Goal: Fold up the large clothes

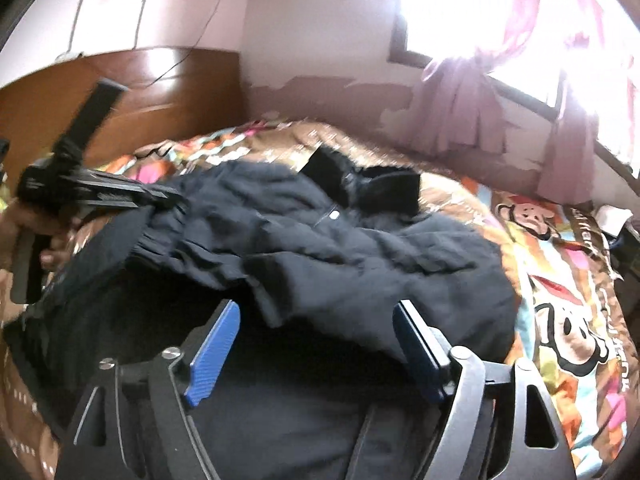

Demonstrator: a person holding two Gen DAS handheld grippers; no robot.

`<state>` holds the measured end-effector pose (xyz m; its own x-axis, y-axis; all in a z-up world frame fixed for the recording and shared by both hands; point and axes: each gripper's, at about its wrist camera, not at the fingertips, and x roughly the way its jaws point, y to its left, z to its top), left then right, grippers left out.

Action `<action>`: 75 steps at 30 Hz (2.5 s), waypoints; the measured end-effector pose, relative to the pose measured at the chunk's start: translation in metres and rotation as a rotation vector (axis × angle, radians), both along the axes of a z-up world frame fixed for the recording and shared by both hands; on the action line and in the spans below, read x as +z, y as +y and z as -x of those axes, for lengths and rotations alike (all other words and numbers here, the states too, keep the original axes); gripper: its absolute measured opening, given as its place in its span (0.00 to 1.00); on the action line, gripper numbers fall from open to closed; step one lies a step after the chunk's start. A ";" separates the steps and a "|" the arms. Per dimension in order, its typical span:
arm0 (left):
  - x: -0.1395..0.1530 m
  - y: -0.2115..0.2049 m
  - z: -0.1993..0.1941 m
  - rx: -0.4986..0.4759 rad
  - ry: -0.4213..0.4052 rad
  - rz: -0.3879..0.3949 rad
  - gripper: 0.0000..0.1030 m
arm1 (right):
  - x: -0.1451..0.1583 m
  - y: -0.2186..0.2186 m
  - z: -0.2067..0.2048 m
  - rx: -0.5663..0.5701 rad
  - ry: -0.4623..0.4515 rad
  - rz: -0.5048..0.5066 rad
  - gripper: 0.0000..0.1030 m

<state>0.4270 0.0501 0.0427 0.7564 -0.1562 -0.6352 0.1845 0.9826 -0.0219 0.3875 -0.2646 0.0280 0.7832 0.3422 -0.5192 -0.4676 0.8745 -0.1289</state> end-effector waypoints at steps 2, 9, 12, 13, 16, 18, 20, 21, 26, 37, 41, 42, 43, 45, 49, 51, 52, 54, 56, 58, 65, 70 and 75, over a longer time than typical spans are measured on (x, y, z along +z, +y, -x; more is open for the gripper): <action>0.002 0.000 -0.007 0.002 -0.011 -0.039 0.03 | 0.007 0.003 -0.016 -0.036 0.002 -0.015 0.78; -0.050 -0.001 -0.048 0.003 0.105 -0.141 0.03 | -0.009 0.028 -0.102 -0.128 0.177 -0.102 0.78; -0.073 0.009 -0.060 0.018 0.136 -0.135 0.03 | -0.030 0.039 -0.134 -0.134 0.275 -0.108 0.78; -0.078 0.014 -0.061 0.022 0.143 -0.130 0.03 | -0.038 0.043 -0.142 -0.142 0.295 -0.091 0.78; -0.094 0.025 -0.067 0.022 0.170 -0.086 0.03 | -0.063 0.056 -0.159 -0.152 0.331 -0.009 0.78; -0.096 0.036 -0.063 0.013 0.159 -0.009 0.06 | -0.076 0.062 -0.166 -0.144 0.332 0.042 0.84; -0.088 0.047 -0.056 0.018 0.150 0.069 0.11 | -0.087 0.066 -0.171 -0.133 0.334 0.067 0.88; -0.084 0.056 -0.052 0.031 0.146 0.117 0.14 | -0.089 0.066 -0.172 -0.130 0.332 0.074 0.90; -0.059 0.115 -0.015 0.168 0.106 0.287 0.56 | -0.087 0.068 -0.168 -0.128 0.297 0.086 0.92; -0.077 0.299 0.053 0.774 0.148 0.497 0.61 | -0.043 0.126 -0.165 -0.017 0.269 -0.136 0.92; -0.111 0.351 0.073 1.010 0.218 0.633 0.61 | -0.044 0.162 -0.173 -0.008 0.266 -0.136 0.92; -0.119 0.361 0.075 1.047 0.223 0.663 0.61 | -0.046 0.171 -0.176 -0.017 0.258 -0.121 0.92; -0.122 0.368 0.077 1.065 0.222 0.683 0.61 | -0.049 0.176 -0.179 -0.026 0.255 -0.111 0.92; -0.132 0.382 0.078 1.100 0.226 0.741 0.61 | -0.057 0.186 -0.185 -0.043 0.265 -0.093 0.92; -0.145 0.396 0.081 1.105 0.221 0.873 0.61 | -0.076 0.192 -0.194 -0.059 0.292 -0.069 0.92; -0.145 0.400 0.080 1.103 0.212 0.874 0.45 | -0.083 0.194 -0.195 -0.064 0.295 -0.060 0.93; -0.145 0.399 0.078 1.107 0.217 0.853 0.26 | -0.085 0.196 -0.195 -0.066 0.293 -0.054 0.94; -0.143 0.400 0.074 1.083 0.210 0.829 0.14 | -0.089 0.197 -0.195 -0.069 0.285 -0.042 0.94; -0.131 0.396 0.079 1.050 0.167 0.787 0.06 | -0.090 0.197 -0.194 -0.069 0.280 -0.044 0.95; -0.114 0.391 0.077 1.029 0.114 0.737 0.04 | -0.090 0.197 -0.194 -0.068 0.282 -0.052 0.95; -0.020 0.341 0.086 0.880 -0.157 0.524 0.03 | -0.054 0.173 -0.165 0.017 0.218 -0.189 0.94; 0.060 0.262 0.083 0.579 -0.310 0.402 0.03 | -0.026 0.151 -0.143 0.026 0.188 -0.174 0.94; 0.104 0.163 0.078 0.264 -0.365 0.272 0.03 | -0.003 0.114 -0.135 -0.013 0.180 -0.213 0.95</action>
<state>0.3488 0.2133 0.1464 0.9567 -0.0525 -0.2862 -0.0257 0.9645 -0.2629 0.5230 -0.1511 0.0250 0.6896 0.4494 -0.5679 -0.4551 0.8789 0.1429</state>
